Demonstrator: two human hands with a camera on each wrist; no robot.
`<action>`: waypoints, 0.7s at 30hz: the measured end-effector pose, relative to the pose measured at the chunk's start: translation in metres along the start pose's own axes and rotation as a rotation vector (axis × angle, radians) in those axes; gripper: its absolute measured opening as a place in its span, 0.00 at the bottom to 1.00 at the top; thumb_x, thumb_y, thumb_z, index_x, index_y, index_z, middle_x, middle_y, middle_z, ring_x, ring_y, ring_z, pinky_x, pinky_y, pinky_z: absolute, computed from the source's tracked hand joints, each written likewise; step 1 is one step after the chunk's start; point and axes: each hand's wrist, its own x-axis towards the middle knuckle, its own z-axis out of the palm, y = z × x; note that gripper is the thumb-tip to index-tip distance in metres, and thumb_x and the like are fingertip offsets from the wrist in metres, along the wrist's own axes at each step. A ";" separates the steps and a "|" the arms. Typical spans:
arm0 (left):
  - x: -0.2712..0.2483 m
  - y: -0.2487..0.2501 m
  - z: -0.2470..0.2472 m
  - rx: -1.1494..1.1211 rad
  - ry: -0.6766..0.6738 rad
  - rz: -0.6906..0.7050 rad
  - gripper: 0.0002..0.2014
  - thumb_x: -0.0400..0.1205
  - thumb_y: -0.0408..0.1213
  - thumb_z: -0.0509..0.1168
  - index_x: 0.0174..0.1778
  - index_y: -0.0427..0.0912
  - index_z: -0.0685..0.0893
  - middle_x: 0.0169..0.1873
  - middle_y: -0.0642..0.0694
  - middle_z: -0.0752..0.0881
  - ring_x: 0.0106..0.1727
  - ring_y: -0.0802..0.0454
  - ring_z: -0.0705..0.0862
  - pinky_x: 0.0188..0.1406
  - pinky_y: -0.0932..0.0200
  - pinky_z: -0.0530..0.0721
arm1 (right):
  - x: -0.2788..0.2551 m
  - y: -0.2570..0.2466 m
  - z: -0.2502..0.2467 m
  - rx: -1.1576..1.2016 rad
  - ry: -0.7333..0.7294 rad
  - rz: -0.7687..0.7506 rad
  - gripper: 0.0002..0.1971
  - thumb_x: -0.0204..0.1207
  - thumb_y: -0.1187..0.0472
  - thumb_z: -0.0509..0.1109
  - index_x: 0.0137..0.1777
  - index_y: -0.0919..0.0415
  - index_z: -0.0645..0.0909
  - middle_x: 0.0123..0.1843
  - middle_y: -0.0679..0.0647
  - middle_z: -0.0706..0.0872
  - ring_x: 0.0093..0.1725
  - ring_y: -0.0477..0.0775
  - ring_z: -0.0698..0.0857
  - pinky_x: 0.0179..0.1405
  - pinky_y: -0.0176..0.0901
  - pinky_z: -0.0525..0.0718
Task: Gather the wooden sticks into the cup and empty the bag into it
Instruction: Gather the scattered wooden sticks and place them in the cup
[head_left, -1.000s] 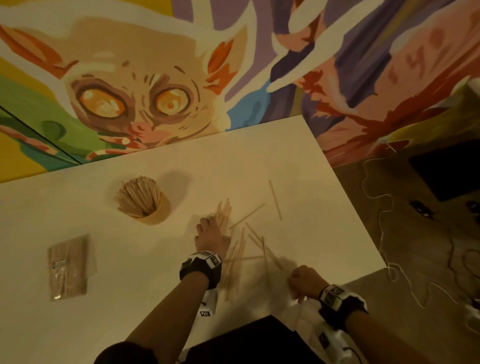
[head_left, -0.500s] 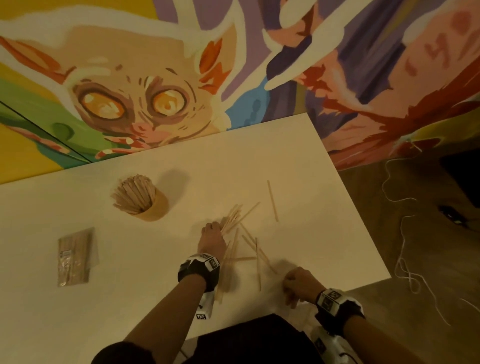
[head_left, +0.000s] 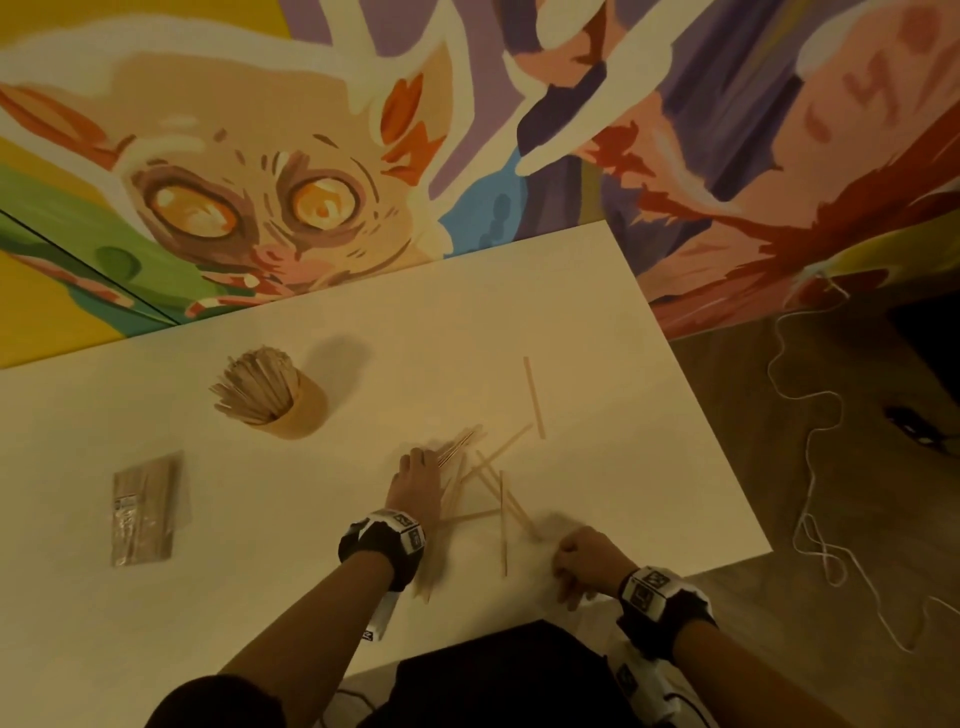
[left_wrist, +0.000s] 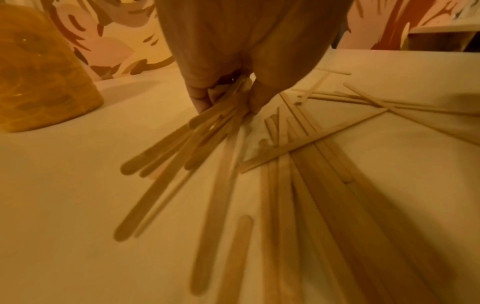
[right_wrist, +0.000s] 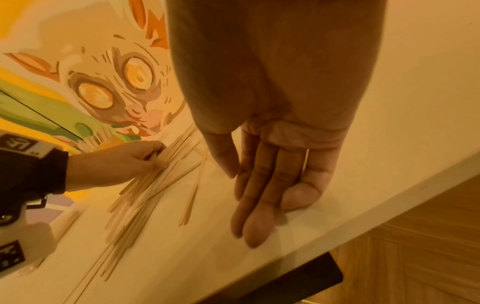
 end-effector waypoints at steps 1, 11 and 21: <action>0.000 -0.001 0.000 0.018 0.011 0.009 0.18 0.81 0.24 0.55 0.68 0.27 0.73 0.63 0.31 0.77 0.60 0.34 0.78 0.51 0.46 0.84 | 0.000 0.000 -0.001 0.004 -0.003 0.000 0.11 0.79 0.64 0.62 0.37 0.62 0.82 0.31 0.60 0.90 0.22 0.50 0.87 0.21 0.34 0.78; 0.002 -0.026 -0.019 -0.063 -0.012 0.127 0.18 0.82 0.22 0.51 0.69 0.35 0.69 0.59 0.37 0.80 0.56 0.38 0.79 0.46 0.53 0.71 | 0.003 -0.016 -0.016 0.107 0.011 -0.050 0.11 0.83 0.64 0.62 0.41 0.64 0.82 0.32 0.57 0.90 0.24 0.50 0.87 0.22 0.35 0.78; -0.010 -0.046 -0.054 -0.246 -0.054 0.120 0.10 0.90 0.40 0.50 0.62 0.39 0.68 0.30 0.47 0.74 0.28 0.46 0.73 0.28 0.54 0.68 | 0.003 -0.026 -0.014 0.198 0.022 -0.094 0.11 0.84 0.65 0.61 0.44 0.68 0.83 0.34 0.60 0.90 0.26 0.54 0.87 0.23 0.37 0.79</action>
